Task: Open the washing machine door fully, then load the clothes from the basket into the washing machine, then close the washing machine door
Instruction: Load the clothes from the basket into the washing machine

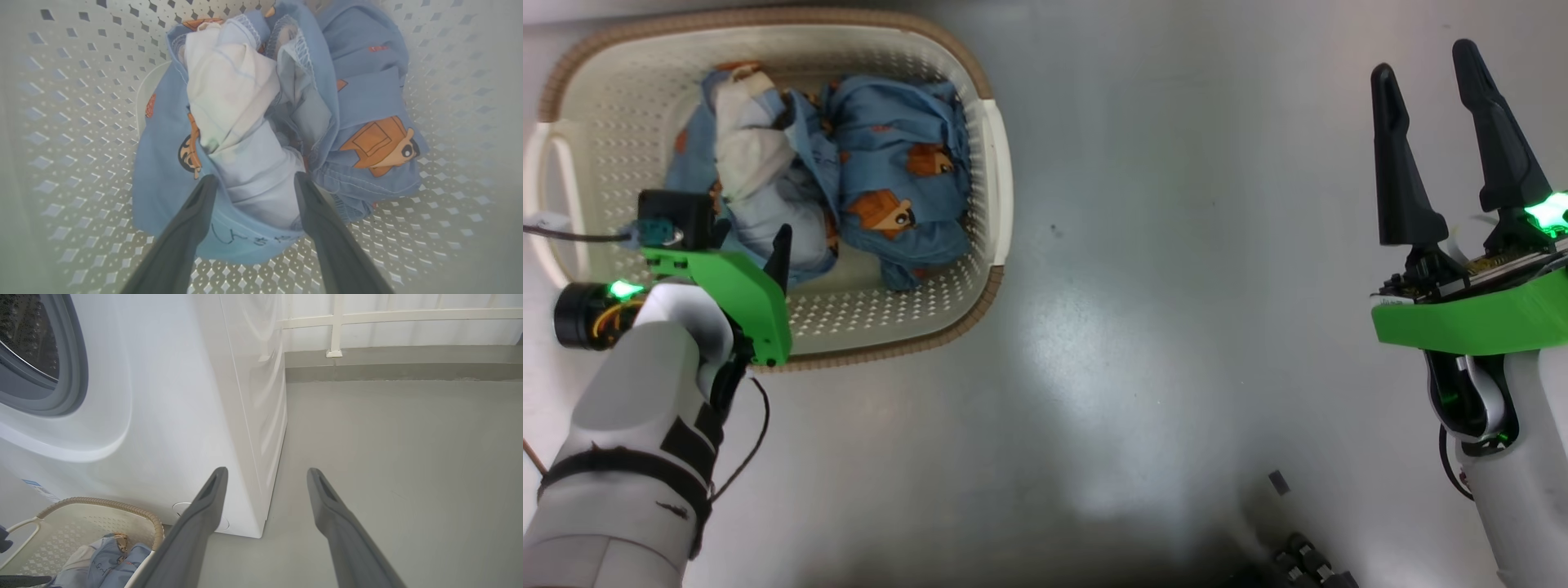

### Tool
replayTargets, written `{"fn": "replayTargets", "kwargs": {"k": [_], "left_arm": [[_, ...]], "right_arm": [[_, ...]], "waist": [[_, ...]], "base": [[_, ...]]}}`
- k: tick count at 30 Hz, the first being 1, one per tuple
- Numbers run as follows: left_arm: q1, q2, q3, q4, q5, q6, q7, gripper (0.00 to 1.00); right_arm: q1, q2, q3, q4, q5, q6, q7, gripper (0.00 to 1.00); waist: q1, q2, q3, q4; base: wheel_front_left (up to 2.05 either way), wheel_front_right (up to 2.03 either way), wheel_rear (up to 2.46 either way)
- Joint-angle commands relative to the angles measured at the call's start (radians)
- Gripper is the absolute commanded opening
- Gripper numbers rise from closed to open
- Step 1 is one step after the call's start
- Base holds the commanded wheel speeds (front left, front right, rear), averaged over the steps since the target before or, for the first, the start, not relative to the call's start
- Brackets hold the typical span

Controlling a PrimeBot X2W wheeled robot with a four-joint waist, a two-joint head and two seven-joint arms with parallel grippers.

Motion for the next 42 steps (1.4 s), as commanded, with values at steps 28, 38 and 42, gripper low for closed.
{"fn": "replayTargets", "kwargs": {"k": [28, 38, 42], "left_arm": [[-0.030, 0.067, 0.013, -0.002, -0.045, 0.062, 0.029, 0.00], [0.057, 0.028, 0.044, -0.002, -0.097, 0.045, -0.098, 0.00], [0.102, 0.013, 0.039, -0.002, -0.098, 0.032, -0.153, 0.00]], "right_arm": [[0.001, 0.022, 0.033, -0.036, -0.014, 0.005, -0.005, 1.00], [0.031, 0.016, 0.034, -0.015, -0.007, 0.005, -0.005, 1.00], [0.057, 0.013, 0.037, 0.002, -0.003, 0.005, -0.005, 1.00]], "waist": [[0.0000, 0.0000, 0.009, -0.044], [0.0000, 0.0000, -0.127, -0.008], [0.0000, 0.0000, -0.202, 0.008]], "base": [[0.00, 0.00, 0.00], [0.00, 0.00, 0.00], [0.00, 0.00, 0.00]]}}
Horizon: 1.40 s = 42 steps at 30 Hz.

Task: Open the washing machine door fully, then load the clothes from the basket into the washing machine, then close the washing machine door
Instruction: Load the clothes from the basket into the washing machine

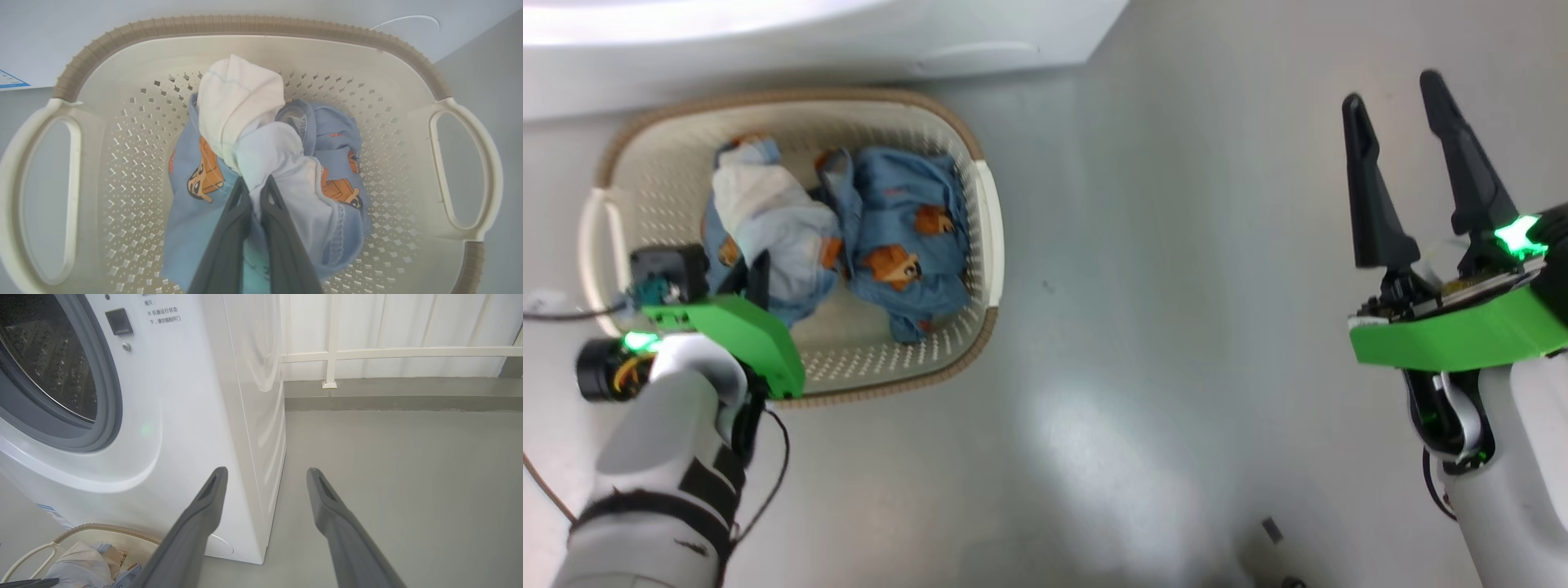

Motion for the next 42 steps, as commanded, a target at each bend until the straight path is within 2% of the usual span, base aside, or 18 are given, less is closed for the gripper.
{"fn": "replayTargets", "kwargs": {"k": [1, 6, 17, 42], "left_arm": [[0.043, 0.028, 0.016, -0.006, -0.004, -0.005, -0.022, 0.00], [0.108, 0.015, 0.027, -0.029, -0.012, -0.014, -0.045, 0.00], [0.336, 0.032, 0.094, -0.279, 0.058, 0.011, -0.047, 0.00], [0.653, 0.017, 0.279, -0.791, 0.233, 0.039, -0.047, 0.00]], "right_arm": [[0.048, -0.010, 0.020, -0.014, 0.006, 0.005, -0.005, 1.00], [0.090, -0.020, 0.022, 0.004, 0.009, 0.005, -0.005, 1.00], [0.203, -0.026, 0.011, 0.035, 0.016, 0.005, -0.005, 1.00], [0.322, -0.025, -0.028, 0.040, 0.017, 0.005, -0.005, 1.00]], "waist": [[0.0001, 0.0000, -0.094, 0.029], [0.0001, 0.0000, -0.187, 0.048], [0.0001, 0.0000, -0.388, 0.078], [0.0001, 0.0000, -0.531, 0.099]], "base": [[0.00, 0.00, 0.00], [0.00, 0.00, 0.00], [0.00, 0.00, 0.00], [0.00, 0.00, 0.00]]}}
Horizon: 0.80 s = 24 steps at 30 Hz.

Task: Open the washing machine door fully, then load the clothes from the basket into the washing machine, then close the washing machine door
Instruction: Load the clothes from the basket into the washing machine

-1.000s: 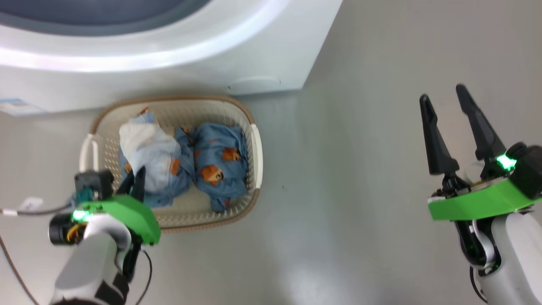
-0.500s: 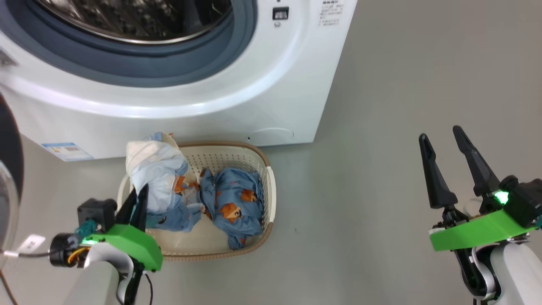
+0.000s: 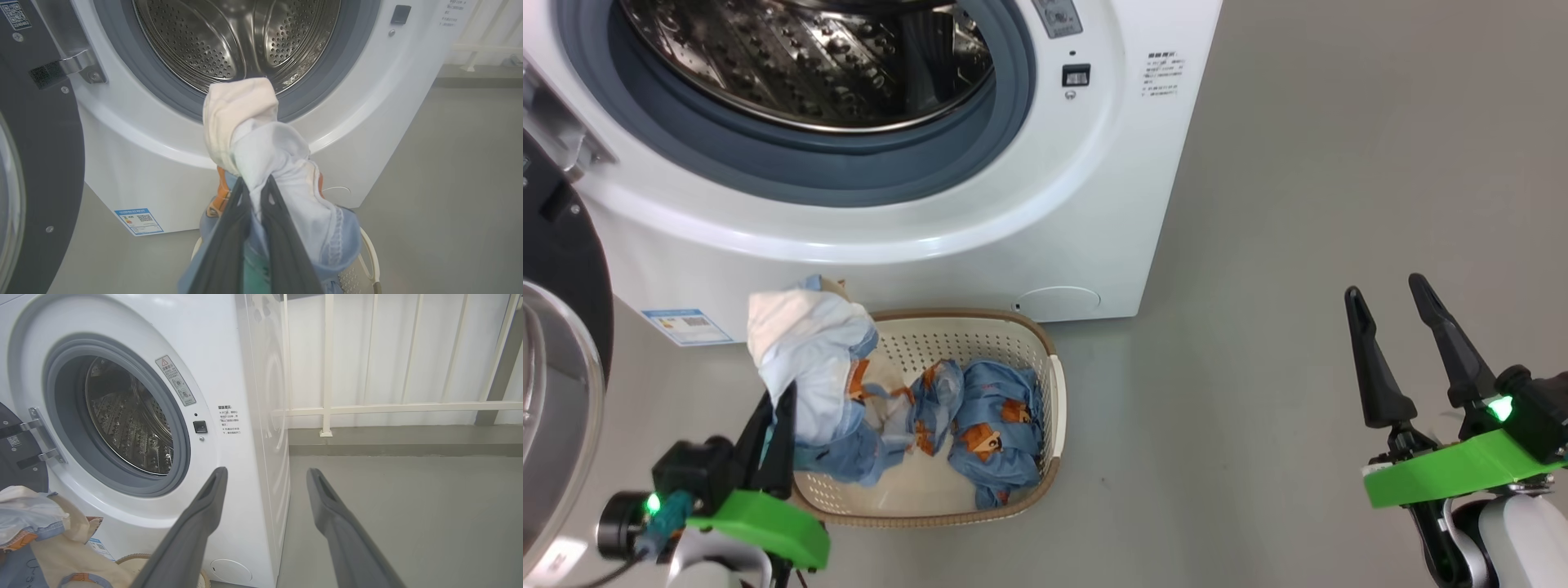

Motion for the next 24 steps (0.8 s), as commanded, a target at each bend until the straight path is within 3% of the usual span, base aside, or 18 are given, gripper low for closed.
{"fn": "replayTargets", "kwargs": {"k": [1, 14, 24], "left_arm": [[0.006, 0.024, 0.041, -0.042, 0.008, 0.008, -0.011, 0.00], [0.180, -0.003, 0.106, -0.293, 0.043, 0.031, -0.011, 0.00], [0.188, -0.019, 0.124, -0.353, 0.050, 0.041, -0.011, 0.00]], "right_arm": [[0.015, -0.011, 0.013, -0.023, 0.007, 0.005, -0.005, 1.00], [0.052, -0.005, -0.004, -0.026, 0.006, 0.005, -0.005, 1.00], [0.044, -0.001, -0.006, -0.031, 0.007, 0.005, -0.005, 1.00]], "waist": [[0.0000, 0.0000, -0.008, 0.001], [0.0000, 0.0000, -0.033, -0.007], [0.0000, 0.0000, -0.003, -0.019]], "base": [[0.00, 0.00, 0.00], [0.00, 0.00, 0.00], [0.00, 0.00, 0.00]]}}
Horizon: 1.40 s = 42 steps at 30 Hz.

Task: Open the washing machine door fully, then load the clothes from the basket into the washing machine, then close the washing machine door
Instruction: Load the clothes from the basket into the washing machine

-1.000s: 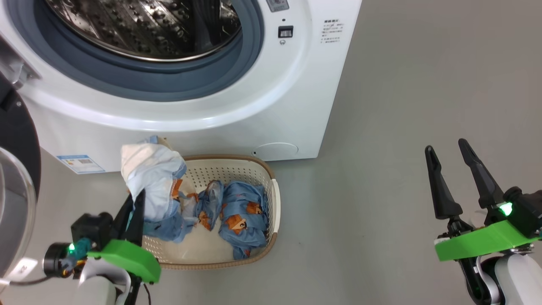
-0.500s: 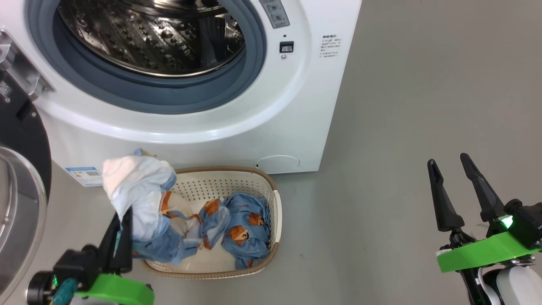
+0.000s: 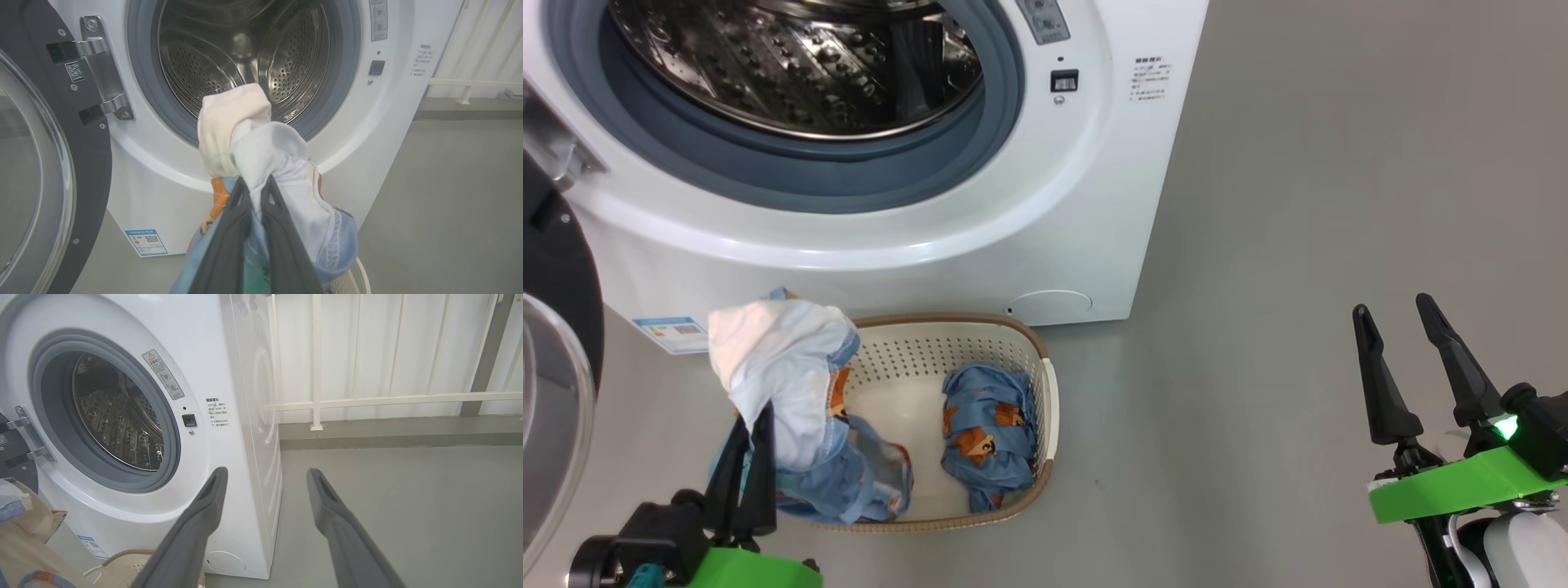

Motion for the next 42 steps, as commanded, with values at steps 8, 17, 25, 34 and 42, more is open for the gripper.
{"fn": "replayTargets", "kwargs": {"k": [8, 17, 25, 34, 42], "left_arm": [[-0.092, 0.007, 0.043, -0.027, 0.011, 0.005, -0.010, 0.00], [-0.328, 0.047, 0.023, -0.007, 0.044, -0.008, 0.006, 0.00], [-0.605, 0.086, 0.028, 0.112, 0.041, -0.021, 0.046, 0.00], [-0.910, 0.101, 0.054, 0.398, -0.004, -0.036, 0.038, 0.00], [-1.183, 0.116, 0.028, 0.704, 0.016, -0.032, 0.021, 0.00]], "right_arm": [[-0.014, 0.002, 0.013, -0.035, 0.007, 0.005, -0.005, 1.00], [-0.071, 0.012, 0.017, -0.046, 0.004, 0.005, -0.005, 1.00], [-0.135, 0.022, 0.021, -0.053, 0.005, 0.005, -0.005, 1.00], [-0.194, 0.033, 0.038, -0.058, 0.009, 0.005, -0.005, 1.00], [-0.253, 0.046, 0.057, -0.067, 0.012, 0.005, -0.005, 1.00]], "waist": [[-0.0001, 0.0000, 0.051, -0.014], [-0.0001, 0.0000, 0.161, -0.022], [-0.0001, 0.0000, 0.258, -0.040], [-0.0001, 0.0000, 0.353, -0.072], [-0.0001, 0.0000, 0.442, -0.110]], "base": [[0.00, 0.00, 0.00], [0.00, 0.00, 0.00], [0.00, 0.00, 0.00], [0.00, 0.00, 0.00], [0.00, 0.00, 0.00]]}}
